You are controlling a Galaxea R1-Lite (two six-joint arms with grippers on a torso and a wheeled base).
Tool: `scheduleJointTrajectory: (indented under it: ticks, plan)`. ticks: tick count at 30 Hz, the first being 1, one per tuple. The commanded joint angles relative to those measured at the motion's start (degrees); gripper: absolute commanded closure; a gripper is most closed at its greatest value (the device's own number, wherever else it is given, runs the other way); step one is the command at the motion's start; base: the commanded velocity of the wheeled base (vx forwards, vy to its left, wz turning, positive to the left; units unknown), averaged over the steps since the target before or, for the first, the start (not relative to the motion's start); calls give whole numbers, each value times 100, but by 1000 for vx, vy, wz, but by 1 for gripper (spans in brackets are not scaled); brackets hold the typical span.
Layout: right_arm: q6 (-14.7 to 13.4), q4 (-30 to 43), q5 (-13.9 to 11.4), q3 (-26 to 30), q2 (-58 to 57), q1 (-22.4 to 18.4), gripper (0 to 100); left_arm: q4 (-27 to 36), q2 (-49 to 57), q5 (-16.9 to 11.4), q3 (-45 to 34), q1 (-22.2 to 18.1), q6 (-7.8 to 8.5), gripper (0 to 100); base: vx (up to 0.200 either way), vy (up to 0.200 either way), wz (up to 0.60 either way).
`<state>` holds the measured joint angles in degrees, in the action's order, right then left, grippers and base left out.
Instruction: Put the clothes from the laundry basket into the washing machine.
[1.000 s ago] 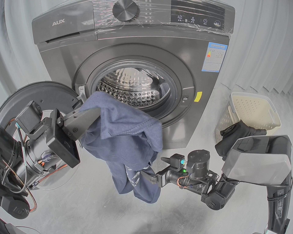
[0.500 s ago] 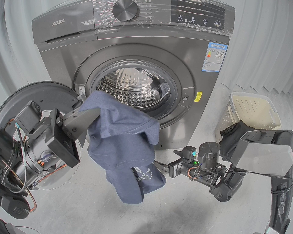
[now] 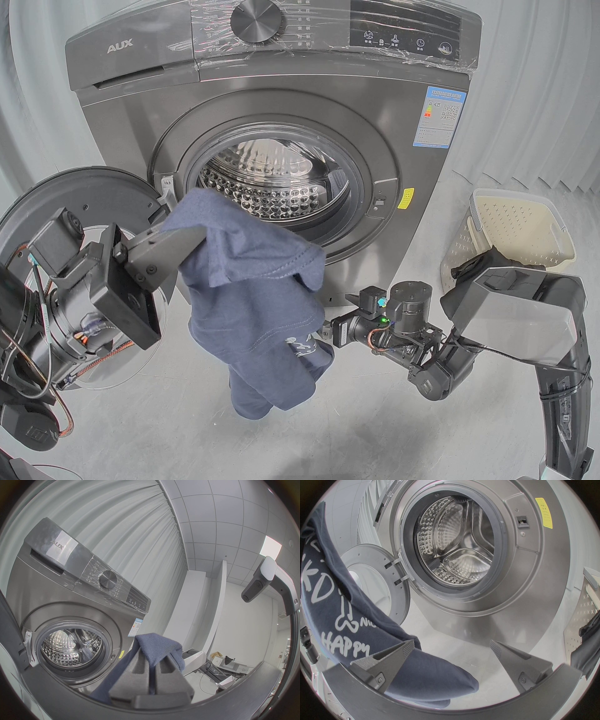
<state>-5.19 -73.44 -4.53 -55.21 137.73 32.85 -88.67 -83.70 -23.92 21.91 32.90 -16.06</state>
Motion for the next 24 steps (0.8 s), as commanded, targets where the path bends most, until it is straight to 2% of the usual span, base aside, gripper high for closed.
scheduleJointTrajectory:
  ticks: [1,8,16,24]
  plan:
    - [1,5,23,-288,167,37,0,-1,12,1,-20,6,-3,100,0,0,0]
    - [-26,-83,23,-60,0,336,0,-1,-15,1,-20,-29,-3,100,0,0,0]
    - [-96,-162,23,467,-326,969,0,-1,-23,1,-11,-38,-12,100,0,0,0]
    - [-140,-162,32,467,-326,863,0,-1,3,1,-11,-82,-20,100,0,0,0]
